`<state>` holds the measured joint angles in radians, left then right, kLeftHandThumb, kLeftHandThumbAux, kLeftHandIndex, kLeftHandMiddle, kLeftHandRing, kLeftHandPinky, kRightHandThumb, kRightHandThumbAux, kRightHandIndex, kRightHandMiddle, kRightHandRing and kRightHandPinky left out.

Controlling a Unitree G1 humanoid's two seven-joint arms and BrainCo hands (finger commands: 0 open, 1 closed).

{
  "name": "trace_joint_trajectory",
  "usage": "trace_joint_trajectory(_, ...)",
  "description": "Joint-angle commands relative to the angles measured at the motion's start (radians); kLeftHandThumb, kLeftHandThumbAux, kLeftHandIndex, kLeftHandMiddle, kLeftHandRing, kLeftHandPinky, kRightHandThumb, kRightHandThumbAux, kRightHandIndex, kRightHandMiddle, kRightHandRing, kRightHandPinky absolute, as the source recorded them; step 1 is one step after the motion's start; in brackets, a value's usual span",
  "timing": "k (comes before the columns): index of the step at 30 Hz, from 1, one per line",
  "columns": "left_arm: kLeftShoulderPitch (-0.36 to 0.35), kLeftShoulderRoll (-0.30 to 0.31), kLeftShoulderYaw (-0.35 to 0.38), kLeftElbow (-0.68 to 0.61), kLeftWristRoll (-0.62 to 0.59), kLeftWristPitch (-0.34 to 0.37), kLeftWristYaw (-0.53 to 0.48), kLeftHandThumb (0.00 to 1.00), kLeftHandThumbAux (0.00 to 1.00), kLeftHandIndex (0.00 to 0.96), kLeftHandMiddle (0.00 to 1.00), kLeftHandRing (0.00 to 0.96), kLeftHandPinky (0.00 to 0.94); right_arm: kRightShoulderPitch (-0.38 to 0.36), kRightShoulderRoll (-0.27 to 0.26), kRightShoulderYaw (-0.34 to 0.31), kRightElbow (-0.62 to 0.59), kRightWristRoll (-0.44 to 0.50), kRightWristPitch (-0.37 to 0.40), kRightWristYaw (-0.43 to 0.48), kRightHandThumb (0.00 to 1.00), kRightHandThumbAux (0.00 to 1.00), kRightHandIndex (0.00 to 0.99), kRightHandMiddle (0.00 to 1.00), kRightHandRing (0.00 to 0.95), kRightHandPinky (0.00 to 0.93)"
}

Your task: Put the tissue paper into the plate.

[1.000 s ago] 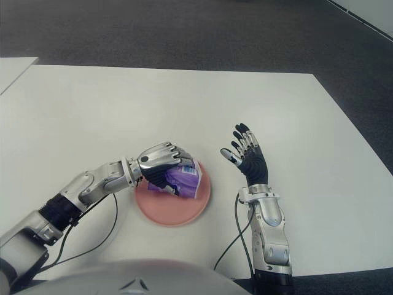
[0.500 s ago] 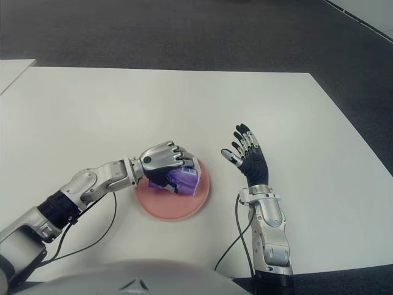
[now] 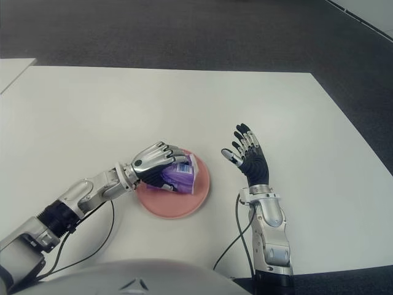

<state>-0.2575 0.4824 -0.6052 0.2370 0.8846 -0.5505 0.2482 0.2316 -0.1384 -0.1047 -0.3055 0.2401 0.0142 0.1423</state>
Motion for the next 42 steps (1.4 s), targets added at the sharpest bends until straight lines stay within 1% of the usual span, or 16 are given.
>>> trace_joint_trajectory(1, 0.073, 0.017, -0.025, 0.038, 0.017, 0.038, -0.087, 0.056, 0.531, 0.038, 0.042, 0.033, 0.027, 0.006, 0.004, -0.003, 0.002, -0.001, 0.018, 0.003, 0.000, 0.762, 0.003, 0.000, 0.000, 0.000)
trace_joint_trajectory(5, 0.091, 0.007, -0.023, 0.031, 0.020, 0.055, -0.067, 0.011, 0.485, 0.008, 0.008, 0.006, 0.005, 0.006, 0.004, -0.003, 0.003, -0.001, 0.018, 0.003, 0.000, 0.762, 0.003, 0.000, 0.000, 0.000)
trace_joint_trajectory(11, 0.121, -0.010, -0.005, 0.021, -0.038, 0.068, -0.090, 0.001, 0.428, 0.000, 0.000, 0.000, 0.000, 0.007, 0.005, -0.002, 0.002, -0.002, 0.018, 0.003, 0.000, 0.762, 0.003, 0.000, 0.000, 0.000)
trace_joint_trajectory(15, 0.137, 0.004, 0.010, -0.012, -0.080, 0.063, -0.125, 0.000, 0.402, 0.000, 0.000, 0.000, 0.000, 0.008, 0.005, -0.003, 0.002, -0.001, 0.017, 0.003, 0.000, 0.762, 0.003, 0.000, 0.000, 0.000)
trace_joint_trajectory(18, 0.141, 0.029, 0.038, -0.065, -0.126, 0.060, -0.185, 0.000, 0.378, 0.000, 0.000, 0.000, 0.000, 0.008, 0.005, -0.003, 0.002, -0.001, 0.017, 0.003, 0.000, 0.762, 0.003, 0.000, 0.000, 0.000)
trace_joint_trajectory(25, 0.147, 0.039, 0.065, -0.111, -0.163, 0.063, -0.255, 0.000, 0.323, 0.000, 0.000, 0.000, 0.000, 0.008, 0.003, -0.005, 0.002, 0.000, 0.017, 0.004, 0.000, 0.762, 0.003, 0.000, 0.000, 0.000)
trace_joint_trajectory(26, 0.145, 0.039, 0.068, -0.113, -0.167, 0.058, -0.260, 0.000, 0.301, 0.000, 0.000, 0.000, 0.000, 0.007, 0.003, -0.005, 0.002, 0.001, 0.018, 0.004, 0.000, 0.762, 0.003, 0.000, 0.000, 0.000)
trace_joint_trajectory(29, 0.140, 0.039, 0.081, -0.118, -0.183, 0.043, -0.268, 0.000, 0.280, 0.000, 0.000, 0.000, 0.000, 0.006, 0.003, -0.006, 0.003, 0.001, 0.018, 0.005, 0.000, 0.762, 0.003, 0.000, 0.000, 0.000)
trace_joint_trajectory(33, 0.112, 0.041, 0.117, -0.128, -0.239, 0.014, -0.287, 0.000, 0.263, 0.000, 0.000, 0.000, 0.000, 0.004, 0.002, -0.007, 0.005, 0.001, 0.018, 0.005, 0.000, 0.762, 0.003, 0.000, 0.000, 0.000)
trace_joint_trajectory(36, 0.113, 0.033, 0.131, -0.124, -0.244, -0.005, -0.282, 0.004, 0.257, 0.000, 0.000, 0.000, 0.000, 0.003, 0.002, -0.007, 0.006, 0.001, 0.018, 0.006, 0.000, 0.762, 0.003, 0.000, 0.000, 0.000)
trace_joint_trajectory(41, 0.108, 0.036, 0.163, -0.155, -0.273, -0.010, -0.311, 0.043, 0.237, 0.000, 0.000, 0.000, 0.000, 0.002, 0.002, -0.008, 0.008, 0.001, 0.018, 0.007, 0.000, 0.762, 0.003, 0.000, 0.000, 0.000)
trace_joint_trajectory(42, 0.109, 0.030, 0.170, -0.154, -0.270, -0.016, -0.297, 0.046, 0.235, 0.000, 0.000, 0.000, 0.000, 0.002, 0.002, -0.009, 0.008, 0.002, 0.018, 0.007, 0.000, 0.762, 0.003, 0.000, 0.000, 0.000)
